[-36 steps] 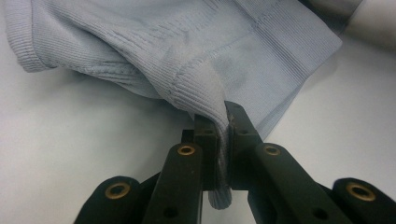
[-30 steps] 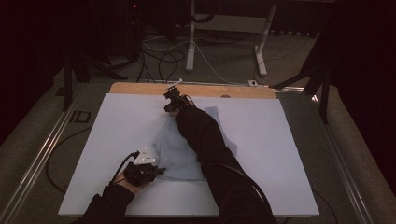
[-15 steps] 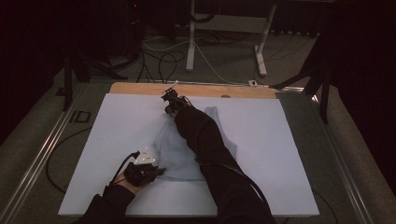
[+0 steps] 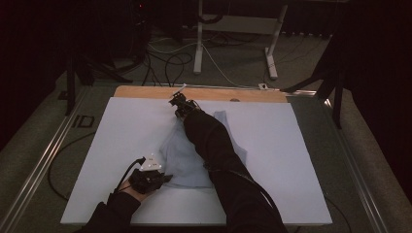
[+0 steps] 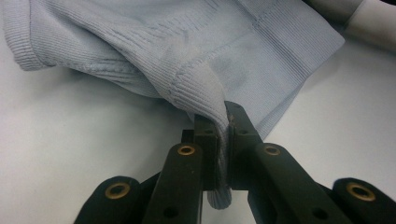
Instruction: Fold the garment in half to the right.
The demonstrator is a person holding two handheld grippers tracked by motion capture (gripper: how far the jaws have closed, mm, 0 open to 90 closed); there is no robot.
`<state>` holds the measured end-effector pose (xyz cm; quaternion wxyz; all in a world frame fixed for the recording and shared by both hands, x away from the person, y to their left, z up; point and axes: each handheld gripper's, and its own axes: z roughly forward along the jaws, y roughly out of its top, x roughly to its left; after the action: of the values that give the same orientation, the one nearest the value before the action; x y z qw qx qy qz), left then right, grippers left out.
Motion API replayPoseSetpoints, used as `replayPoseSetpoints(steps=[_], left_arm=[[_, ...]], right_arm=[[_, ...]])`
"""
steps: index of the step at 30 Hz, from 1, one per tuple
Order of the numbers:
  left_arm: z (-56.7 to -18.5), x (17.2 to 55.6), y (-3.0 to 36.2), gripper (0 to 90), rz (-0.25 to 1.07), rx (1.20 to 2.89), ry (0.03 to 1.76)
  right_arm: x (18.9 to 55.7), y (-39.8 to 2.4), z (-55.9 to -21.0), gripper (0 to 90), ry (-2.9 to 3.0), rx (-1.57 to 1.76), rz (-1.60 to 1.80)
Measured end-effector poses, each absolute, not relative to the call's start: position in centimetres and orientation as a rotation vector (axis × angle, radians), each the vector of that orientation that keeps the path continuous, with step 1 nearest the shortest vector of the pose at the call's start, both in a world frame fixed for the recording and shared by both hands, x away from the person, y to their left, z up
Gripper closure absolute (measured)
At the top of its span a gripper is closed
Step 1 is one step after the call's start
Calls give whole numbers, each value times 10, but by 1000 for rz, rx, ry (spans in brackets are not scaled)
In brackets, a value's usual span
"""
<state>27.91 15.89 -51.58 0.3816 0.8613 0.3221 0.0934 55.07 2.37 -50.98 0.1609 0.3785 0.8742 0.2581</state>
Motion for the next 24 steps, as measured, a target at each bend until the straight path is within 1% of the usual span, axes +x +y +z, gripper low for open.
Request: replayPoseSetpoints(steps=[15,24], left_arm=[[-512,279,157,865,229,2186,813],[-503,277,151,865,230,2192,786]], right_arm=[[548,20,-491,876,2480,1027,775],[545,14,-476,876,2479,972,802]])
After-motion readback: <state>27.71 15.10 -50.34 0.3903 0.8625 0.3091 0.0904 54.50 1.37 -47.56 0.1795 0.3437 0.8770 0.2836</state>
